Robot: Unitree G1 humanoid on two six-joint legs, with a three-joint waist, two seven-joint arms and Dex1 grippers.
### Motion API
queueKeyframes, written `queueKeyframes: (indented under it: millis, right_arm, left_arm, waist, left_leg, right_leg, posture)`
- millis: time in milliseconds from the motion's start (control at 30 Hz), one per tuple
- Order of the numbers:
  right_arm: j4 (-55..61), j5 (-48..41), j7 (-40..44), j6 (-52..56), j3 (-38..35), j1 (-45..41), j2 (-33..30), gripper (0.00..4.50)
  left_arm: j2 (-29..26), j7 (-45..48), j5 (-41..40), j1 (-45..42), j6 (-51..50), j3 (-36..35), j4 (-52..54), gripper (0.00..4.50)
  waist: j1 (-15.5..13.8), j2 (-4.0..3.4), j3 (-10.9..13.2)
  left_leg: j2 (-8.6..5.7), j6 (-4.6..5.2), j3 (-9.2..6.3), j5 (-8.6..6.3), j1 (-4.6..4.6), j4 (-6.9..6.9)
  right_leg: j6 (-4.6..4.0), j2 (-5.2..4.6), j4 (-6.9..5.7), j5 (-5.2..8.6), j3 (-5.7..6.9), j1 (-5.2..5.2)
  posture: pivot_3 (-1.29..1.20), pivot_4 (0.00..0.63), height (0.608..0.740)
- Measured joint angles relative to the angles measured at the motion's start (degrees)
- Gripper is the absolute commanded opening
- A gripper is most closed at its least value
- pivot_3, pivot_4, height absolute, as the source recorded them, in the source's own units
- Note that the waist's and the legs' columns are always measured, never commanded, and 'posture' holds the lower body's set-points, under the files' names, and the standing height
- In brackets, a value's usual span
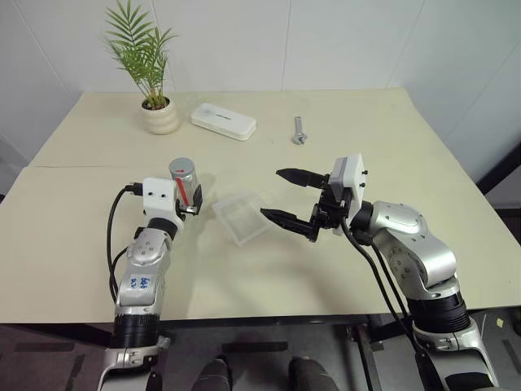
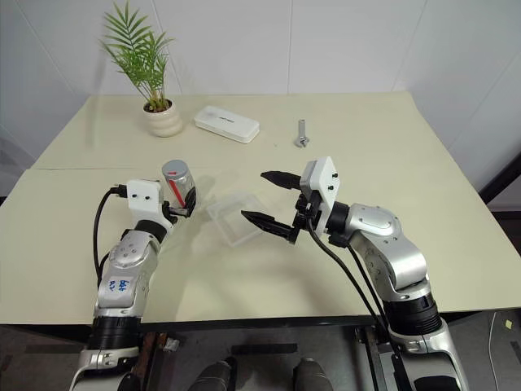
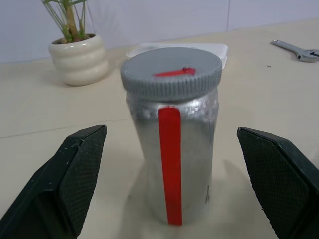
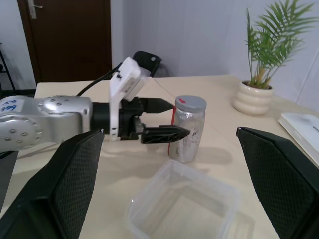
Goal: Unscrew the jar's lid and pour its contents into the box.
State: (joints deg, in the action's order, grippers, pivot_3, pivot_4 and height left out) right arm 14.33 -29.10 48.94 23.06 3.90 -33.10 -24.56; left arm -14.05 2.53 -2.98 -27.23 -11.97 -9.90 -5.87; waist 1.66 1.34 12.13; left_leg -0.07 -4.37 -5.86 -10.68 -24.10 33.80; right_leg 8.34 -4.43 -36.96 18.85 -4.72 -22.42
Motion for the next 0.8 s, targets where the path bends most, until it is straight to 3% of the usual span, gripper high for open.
queueKeyframes:
  millis: [333, 433, 633, 800]
  right_arm:
    - [1.5, -0.5, -2.3, 0.7, -0.2, 0.7, 0.4, 4.50]
    - [1.7, -0.6, -2.9, 0.7, -0.3, 1.0, 0.4, 4.50]
    - [2.5, -0.6, -3.7, 0.7, -0.3, 1.2, 0.4, 4.50]
    - [2.5, -0.6, -4.3, 0.7, -0.3, 2.0, 0.4, 4.50]
  left_arm:
    - [-1.1, -0.5, 2.2, -7.4, 8.1, 1.0, -14.0, 4.47]
    - [-1.1, -0.5, 2.5, -7.5, 9.6, 1.0, -15.5, 3.87]
    - [-0.8, -0.5, 2.0, -7.5, 10.3, 0.9, -16.7, 2.02]
    - [0.0, 0.3, 0.0, -8.2, 11.8, -0.1, -18.3, 1.94]
  waist:
    - [-0.1, 0.00, 0.0]
    - [0.0, 0.00, 0.0]
    - [-0.1, 0.00, 0.0]
    - [-0.1, 0.00, 0.0]
  left_leg:
    - [0.00, 0.00, -0.01, 0.00, -0.03, -0.04]
    - [0.00, 0.00, 0.00, 0.00, -0.04, -0.05]
    - [0.00, 0.00, -0.01, 0.00, -0.04, -0.04]
    - [-0.01, 0.00, -0.01, 0.00, -0.04, -0.03]
  right_leg:
    - [0.01, 0.00, 0.05, 0.00, 0.00, -0.02]
    - [0.01, 0.00, 0.04, 0.00, 0.00, -0.03]
    - [0.01, 0.00, 0.03, 0.00, 0.00, -0.03]
    - [0.01, 0.00, 0.03, 0.00, 0.00, -0.02]
  posture:
    - [0.00, 0.150, 0.740]
    - [0.00, 0.150, 0.740]
    - [0.00, 0.150, 0.740]
    - [0.00, 0.150, 0.740]
